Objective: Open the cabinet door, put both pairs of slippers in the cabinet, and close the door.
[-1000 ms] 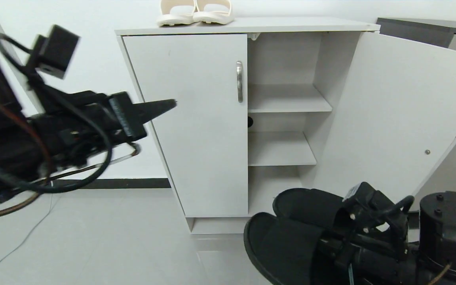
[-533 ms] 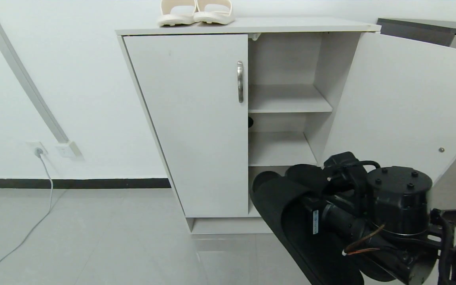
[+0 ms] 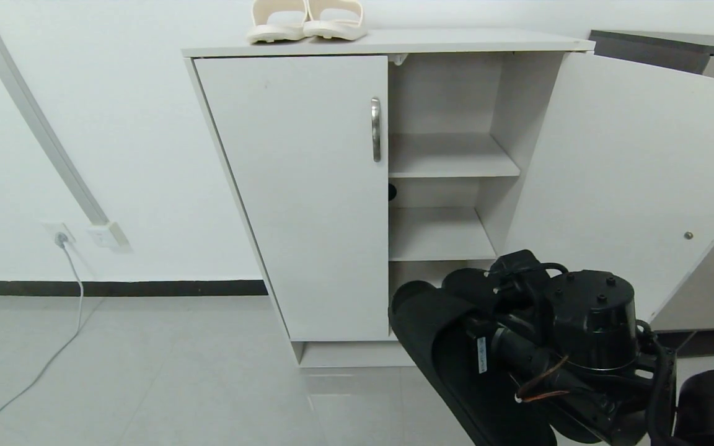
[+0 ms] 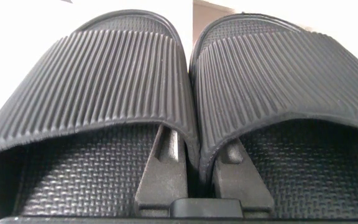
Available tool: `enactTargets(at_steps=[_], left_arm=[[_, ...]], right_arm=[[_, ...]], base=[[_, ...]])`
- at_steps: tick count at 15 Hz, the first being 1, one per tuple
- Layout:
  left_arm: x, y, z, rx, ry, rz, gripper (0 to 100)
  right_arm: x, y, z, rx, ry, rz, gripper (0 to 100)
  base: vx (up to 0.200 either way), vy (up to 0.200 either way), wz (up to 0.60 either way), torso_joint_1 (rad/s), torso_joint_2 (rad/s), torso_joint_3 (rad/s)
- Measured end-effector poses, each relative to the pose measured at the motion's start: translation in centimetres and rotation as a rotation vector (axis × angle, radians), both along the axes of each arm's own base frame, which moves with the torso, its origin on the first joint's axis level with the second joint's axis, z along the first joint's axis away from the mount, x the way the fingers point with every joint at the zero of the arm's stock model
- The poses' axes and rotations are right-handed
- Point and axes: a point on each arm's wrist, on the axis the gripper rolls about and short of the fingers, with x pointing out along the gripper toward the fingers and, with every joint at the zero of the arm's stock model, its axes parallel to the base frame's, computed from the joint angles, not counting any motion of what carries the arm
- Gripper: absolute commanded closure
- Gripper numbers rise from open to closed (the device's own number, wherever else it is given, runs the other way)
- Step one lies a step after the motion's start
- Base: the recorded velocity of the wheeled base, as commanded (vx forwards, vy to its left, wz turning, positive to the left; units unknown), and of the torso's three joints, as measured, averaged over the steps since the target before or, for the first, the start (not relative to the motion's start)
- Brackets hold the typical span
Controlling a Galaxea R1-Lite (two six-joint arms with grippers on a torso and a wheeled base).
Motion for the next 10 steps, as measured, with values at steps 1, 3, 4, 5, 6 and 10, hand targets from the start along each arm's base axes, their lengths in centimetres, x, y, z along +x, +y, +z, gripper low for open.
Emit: enactTargets(at_steps=[1, 3, 4, 5, 6, 10], left_arm=[[0.5, 0.0, -1.2, 0.007, -0.016, -0.039, 100], [1.3, -0.2, -3.6, 0.013, 0.014, -0.156, 100], [1.4, -0.3, -4.3, 0.012, 0.041, -0.178, 100], [1.4, -0.3, -4.7, 0.014, 0.050, -0.202, 100], [1.4, -0.4, -4.8, 0.017, 0.054, -0.259, 100], [1.4, -0.7, -4.9, -0.077, 0.054, -0.399, 100]], right_arm=[[-0.1, 0.1, 0.0, 0.000, 0.000, 0.004, 100], [-0.4, 0.2, -0.4, -0.009, 0.009, 0.017, 100], [-0.5, 0.4, -0.5, -0.011, 0.011, 0.022, 100], [-0.7, 0.5, -0.6, -0.014, 0.014, 0.028, 100], [-0.7, 0.5, -0.7, -0.017, 0.016, 0.032, 100], [-0.8, 0.8, -1.1, -0.028, 0.023, 0.039, 100]], base=[[0.000, 0.000, 0.00, 0.000, 0.00, 0.000], [0.000, 0.000, 0.00, 0.000, 0.00, 0.000], [0.000, 0.000, 0.00, 0.000, 0.00, 0.000], [0.000, 0.000, 0.00, 0.000, 0.00, 0.000], [0.000, 0.000, 0.00, 0.000, 0.00, 0.000], [0.000, 0.000, 0.00, 0.000, 0.00, 0.000]])
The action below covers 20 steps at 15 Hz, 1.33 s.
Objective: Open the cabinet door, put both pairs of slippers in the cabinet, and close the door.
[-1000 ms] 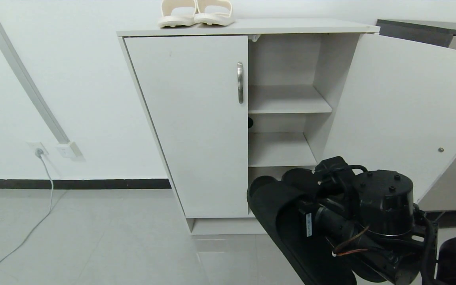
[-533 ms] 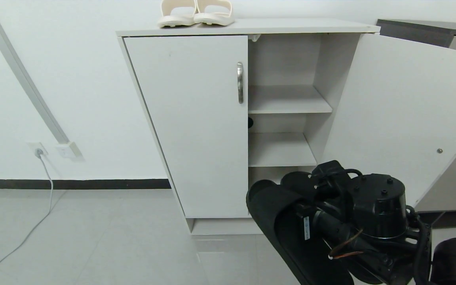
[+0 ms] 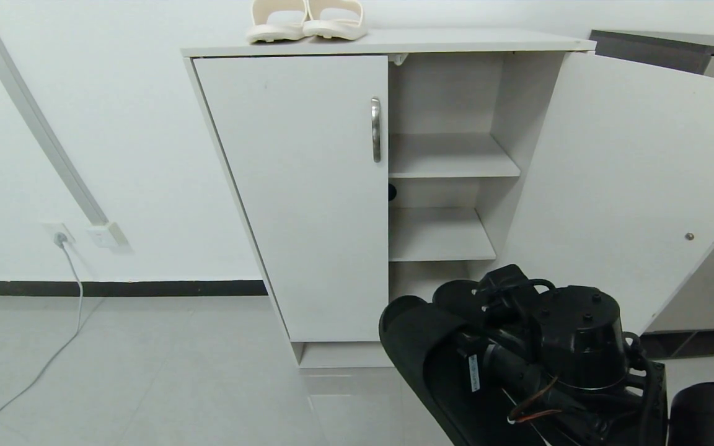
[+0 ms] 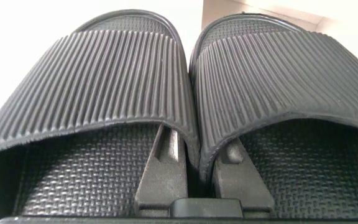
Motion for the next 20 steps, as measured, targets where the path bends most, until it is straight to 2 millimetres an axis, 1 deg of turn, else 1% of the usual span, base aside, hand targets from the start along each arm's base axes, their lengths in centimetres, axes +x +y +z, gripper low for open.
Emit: enactTargets(at_steps=[1, 3, 4, 6, 8, 9, 11, 12, 16, 18, 20], left_arm=[[0.0, 0.1, 0.0, 0.049, -0.010, 0.038, 100], [0.1, 0.5, -0.2, 0.247, -0.014, 0.198, 100], [0.1, 0.5, -0.3, 0.281, -0.007, 0.224, 100], [0.1, 0.7, -0.3, 0.210, 0.009, 0.308, 100], [0.0, 1.1, -0.5, 0.208, 0.045, 0.472, 100], [0.0, 1.1, -0.6, 0.210, 0.058, 0.488, 100], [0.0, 0.8, -0.7, 0.209, 0.052, 0.328, 100], [0.0, 0.7, -0.7, 0.211, 0.049, 0.288, 100], [0.0, 0.7, -0.8, 0.273, 0.043, 0.250, 100], [0.0, 0.7, -0.8, 0.276, 0.041, 0.236, 100], [0.0, 0.8, -0.8, 0.272, 0.023, 0.163, 100]], right_arm=[[0.0, 0.0, -0.1, -0.003, 0.002, 0.001, 100], [0.0, 0.1, -0.1, -0.004, 0.002, 0.002, 100], [-0.1, 0.1, -0.1, -0.004, 0.002, 0.004, 100], [-0.2, 0.3, -0.2, -0.008, 0.004, 0.010, 100], [-0.2, 0.3, -0.3, -0.008, -0.004, -0.005, 100], [-0.2, 0.3, -0.3, -0.004, -0.010, -0.006, 100], [-0.1, 0.5, -0.5, -0.003, -0.011, -0.007, 100], [0.0, 0.6, -0.4, 0.009, -0.021, -0.006, 100], [0.0, 1.7, -0.1, 0.024, -0.045, 0.007, 100], [-0.1, 2.0, 0.1, 0.020, -0.059, 0.019, 100], [-0.1, 2.1, 0.3, 0.020, -0.063, 0.020, 100]], base=[[0.000, 0.000, 0.00, 0.000, 0.00, 0.000], [0.000, 0.000, 0.00, 0.000, 0.00, 0.000], [0.000, 0.000, 0.00, 0.000, 0.00, 0.000], [0.000, 0.000, 0.00, 0.000, 0.00, 0.000], [0.000, 0.000, 0.00, 0.000, 0.00, 0.000], [0.000, 0.000, 0.00, 0.000, 0.00, 0.000], [0.000, 0.000, 0.00, 0.000, 0.00, 0.000], [0.000, 0.000, 0.00, 0.000, 0.00, 0.000], [0.000, 0.000, 0.00, 0.000, 0.00, 0.000], [0.000, 0.000, 0.00, 0.000, 0.00, 0.000], [0.000, 0.000, 0.00, 0.000, 0.00, 0.000]])
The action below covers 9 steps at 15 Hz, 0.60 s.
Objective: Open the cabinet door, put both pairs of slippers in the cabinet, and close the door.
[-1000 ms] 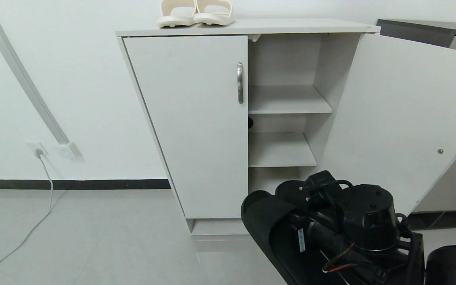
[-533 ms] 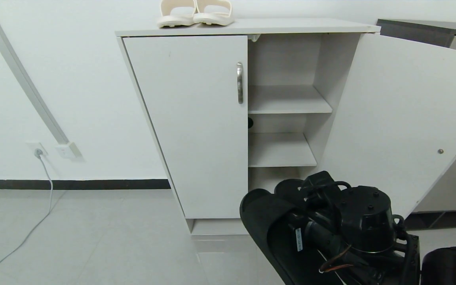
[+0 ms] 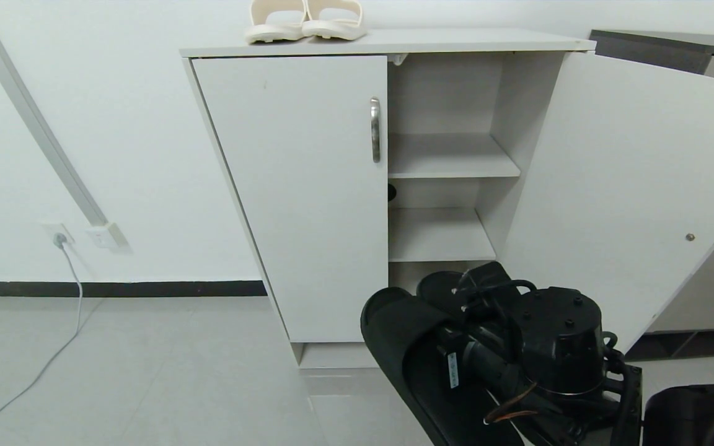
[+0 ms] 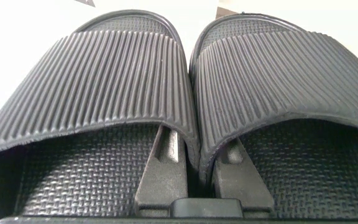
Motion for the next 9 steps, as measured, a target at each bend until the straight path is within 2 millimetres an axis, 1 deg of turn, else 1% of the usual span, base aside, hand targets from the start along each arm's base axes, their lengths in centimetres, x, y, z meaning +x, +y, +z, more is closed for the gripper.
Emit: enactTargets(at_steps=[1, 5, 8, 9], left_arm=[[-0.1, 0.1, 0.0, -0.004, -0.008, -0.026, 100], [-0.4, 0.1, -0.1, -0.043, -0.056, 0.014, 100], [-0.5, 0.1, -0.1, -0.060, -0.067, 0.031, 100], [-0.5, 0.1, -0.1, -0.060, -0.069, 0.031, 100]], right_arm=[[0.0, 0.0, 0.0, 0.001, -0.001, 0.002, 100], [0.3, 0.3, 0.8, 0.022, -0.030, -0.060, 100], [0.6, 0.0, 1.6, 0.040, -0.046, -0.082, 100], [0.8, 0.0, 2.0, 0.051, -0.055, -0.091, 100]], base=[[0.000, 0.000, 0.00, 0.000, 0.00, 0.000], [0.000, 0.000, 0.00, 0.000, 0.00, 0.000], [0.000, 0.000, 0.00, 0.000, 0.00, 0.000], [0.000, -0.200, 0.00, -0.007, 0.00, 0.007]])
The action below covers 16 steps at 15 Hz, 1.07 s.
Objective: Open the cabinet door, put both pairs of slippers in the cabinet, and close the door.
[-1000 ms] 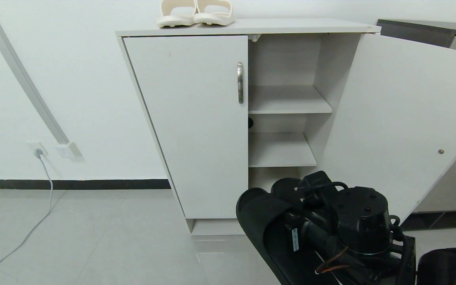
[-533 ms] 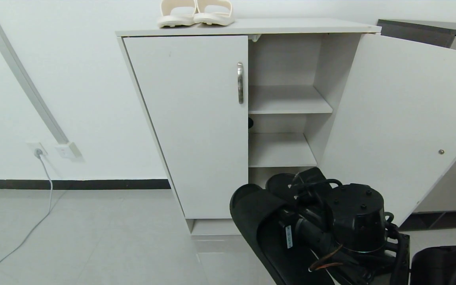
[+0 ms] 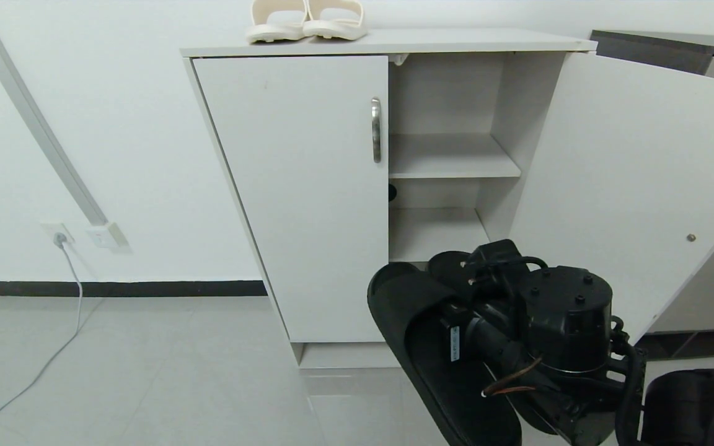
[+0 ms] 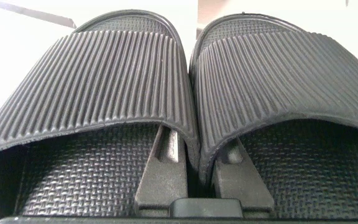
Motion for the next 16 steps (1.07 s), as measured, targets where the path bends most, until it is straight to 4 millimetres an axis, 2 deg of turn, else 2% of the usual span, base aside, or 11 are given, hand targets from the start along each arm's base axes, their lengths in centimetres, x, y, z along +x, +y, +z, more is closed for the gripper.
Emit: enactTargets(at_steps=[5, 7, 11, 16], left_arm=[[0.0, 0.0, 0.0, 0.001, -0.003, 0.001, 100], [0.0, 0.0, 0.0, -0.001, -0.003, 0.000, 100], [0.0, 0.0, 0.0, -0.006, -0.004, 0.002, 100], [0.0, 0.0, 0.0, -0.005, -0.004, 0.003, 100]], right_arm=[[1.1, 0.8, 0.6, 0.040, -0.017, -0.122, 100], [1.9, 1.6, 0.4, 0.045, -0.028, -0.200, 100], [3.2, 2.6, -0.6, 0.063, -0.005, -0.237, 100], [7.0, 2.2, -2.5, 0.054, 0.014, -0.322, 100]], base=[[0.000, -0.200, 0.00, 0.004, 0.01, 0.002], [0.000, 0.000, 0.00, 0.000, 0.00, 0.000], [0.000, 0.000, 0.00, 0.000, 0.00, 0.000], [0.000, 0.000, 0.00, 0.000, 0.00, 0.000]])
